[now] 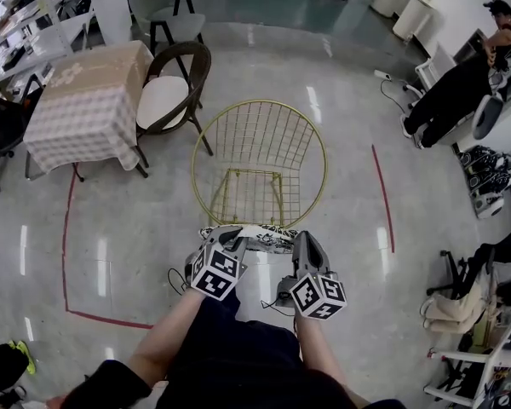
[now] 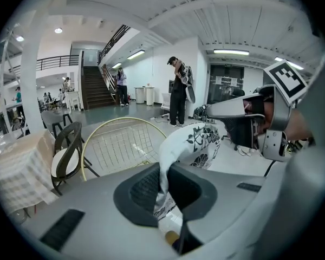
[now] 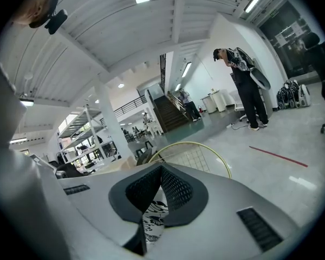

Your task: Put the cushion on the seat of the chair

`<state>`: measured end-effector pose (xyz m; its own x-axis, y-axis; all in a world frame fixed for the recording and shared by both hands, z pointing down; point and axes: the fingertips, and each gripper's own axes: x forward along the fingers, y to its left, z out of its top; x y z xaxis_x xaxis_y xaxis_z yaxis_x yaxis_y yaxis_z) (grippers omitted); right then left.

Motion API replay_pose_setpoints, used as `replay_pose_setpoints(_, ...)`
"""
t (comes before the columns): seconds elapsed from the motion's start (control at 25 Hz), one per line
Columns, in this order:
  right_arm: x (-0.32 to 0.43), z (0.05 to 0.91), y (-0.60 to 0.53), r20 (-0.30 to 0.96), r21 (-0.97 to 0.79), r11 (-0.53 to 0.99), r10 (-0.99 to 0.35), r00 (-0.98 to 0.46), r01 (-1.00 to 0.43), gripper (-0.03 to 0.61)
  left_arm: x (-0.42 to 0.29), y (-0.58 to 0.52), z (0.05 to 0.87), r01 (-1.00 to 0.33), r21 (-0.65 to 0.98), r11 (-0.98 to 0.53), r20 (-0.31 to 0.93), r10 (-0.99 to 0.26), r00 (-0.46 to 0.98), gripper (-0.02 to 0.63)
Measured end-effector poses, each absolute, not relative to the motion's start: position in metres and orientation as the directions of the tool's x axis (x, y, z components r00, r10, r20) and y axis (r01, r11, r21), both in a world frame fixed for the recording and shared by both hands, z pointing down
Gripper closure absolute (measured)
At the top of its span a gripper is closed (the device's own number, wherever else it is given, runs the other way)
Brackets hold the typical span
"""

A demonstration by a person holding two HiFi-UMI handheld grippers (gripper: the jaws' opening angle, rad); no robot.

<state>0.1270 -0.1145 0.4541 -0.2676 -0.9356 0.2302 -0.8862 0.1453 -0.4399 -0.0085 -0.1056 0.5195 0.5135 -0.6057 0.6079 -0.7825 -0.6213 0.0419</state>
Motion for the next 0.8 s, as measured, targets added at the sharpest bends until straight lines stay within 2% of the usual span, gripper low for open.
replay_pose_setpoints(0.8,0.126,0.457,-0.158,0.22,-0.452,0.117,-0.946,-0.238,-0.884,0.575,-0.006,-0.147,0.524,-0.751,0.058,-0.658,0.62,-0.566,0.544,0.568)
